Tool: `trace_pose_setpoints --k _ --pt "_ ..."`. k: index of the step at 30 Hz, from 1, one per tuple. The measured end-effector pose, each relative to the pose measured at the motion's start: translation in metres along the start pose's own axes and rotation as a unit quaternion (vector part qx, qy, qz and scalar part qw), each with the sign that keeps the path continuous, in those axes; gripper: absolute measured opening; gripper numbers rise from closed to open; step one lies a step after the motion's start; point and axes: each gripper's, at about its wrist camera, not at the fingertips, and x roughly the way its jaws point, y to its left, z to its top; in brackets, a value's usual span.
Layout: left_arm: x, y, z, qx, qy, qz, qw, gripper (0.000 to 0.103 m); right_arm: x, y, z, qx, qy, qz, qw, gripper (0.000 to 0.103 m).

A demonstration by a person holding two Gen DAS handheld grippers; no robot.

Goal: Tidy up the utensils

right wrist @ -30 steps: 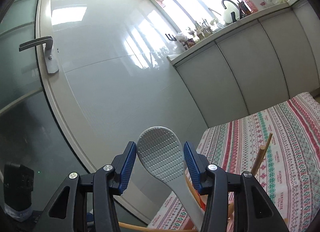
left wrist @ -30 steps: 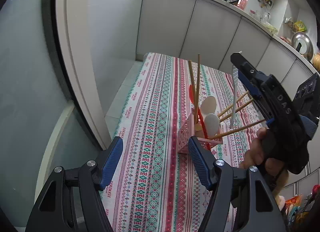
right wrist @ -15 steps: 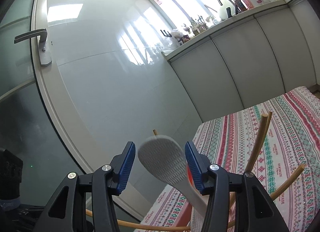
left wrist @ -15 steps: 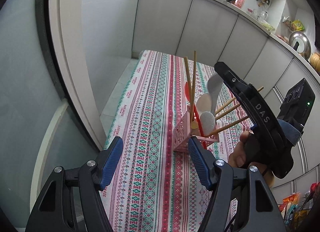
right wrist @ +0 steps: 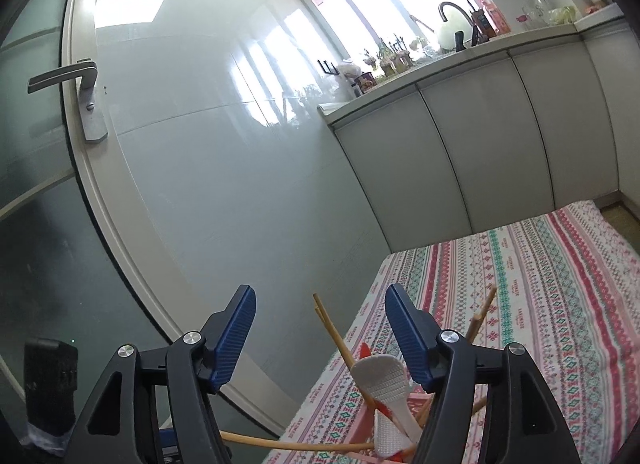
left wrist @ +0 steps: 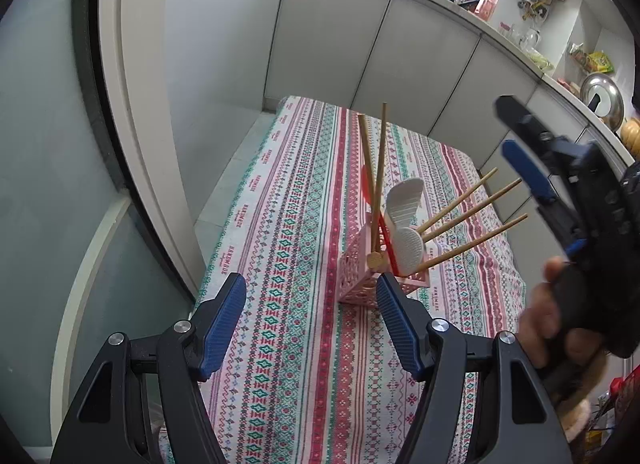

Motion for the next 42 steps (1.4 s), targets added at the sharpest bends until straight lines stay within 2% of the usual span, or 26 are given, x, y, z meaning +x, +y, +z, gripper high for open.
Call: trace_pose_setpoints --k 4,6,12,15,17,19,21,23,30,35,42 --pt "-0.009 -0.01 -0.004 0.011 -0.004 -0.001 0.9999 0.07 -0.037 0.011 0.019 -0.033 0.02 -0.04 0.998 0.076" --pt "-0.015 -0.017 -0.009 0.018 -0.006 -0.002 0.9998 0.07 -0.055 0.015 0.023 -0.054 0.045 -0.065 0.995 0.08" --pt "-0.04 -0.043 -0.027 0.055 -0.011 -0.002 0.9984 0.072 -0.113 0.014 0.021 -0.064 0.089 -0.138 0.984 0.083" --pt "-0.056 -0.055 -0.036 0.069 -0.011 -0.006 0.9976 0.086 -0.142 0.012 0.018 -0.059 0.105 -0.171 0.978 0.085" --pt "-0.071 -0.063 -0.044 0.078 -0.019 0.006 0.9967 0.093 -0.156 0.012 0.014 -0.055 0.119 -0.196 0.972 0.088" --pt "-0.085 -0.071 -0.051 0.093 -0.031 0.018 0.995 0.099 -0.169 0.011 0.009 -0.048 0.136 -0.219 0.965 0.098" --pt "-0.096 -0.077 -0.058 0.104 -0.038 0.027 0.9935 0.101 -0.184 0.01 0.004 -0.042 0.145 -0.223 0.963 0.102" --pt "-0.106 -0.082 -0.064 0.113 -0.04 0.034 0.9922 0.102 -0.198 0.013 0.003 -0.04 0.153 -0.229 0.96 0.102" --pt "-0.135 -0.094 -0.074 0.128 -0.053 0.042 0.9894 0.102 -0.233 0.031 0.007 -0.066 0.147 -0.297 0.941 0.103" --pt "-0.142 -0.1 -0.075 0.13 -0.056 0.041 0.9891 0.102 -0.24 0.034 0.006 -0.083 0.149 -0.332 0.928 0.103" --pt "-0.149 -0.108 -0.076 0.136 -0.069 0.039 0.9875 0.102 -0.244 0.029 0.006 -0.076 0.145 -0.336 0.928 0.103"
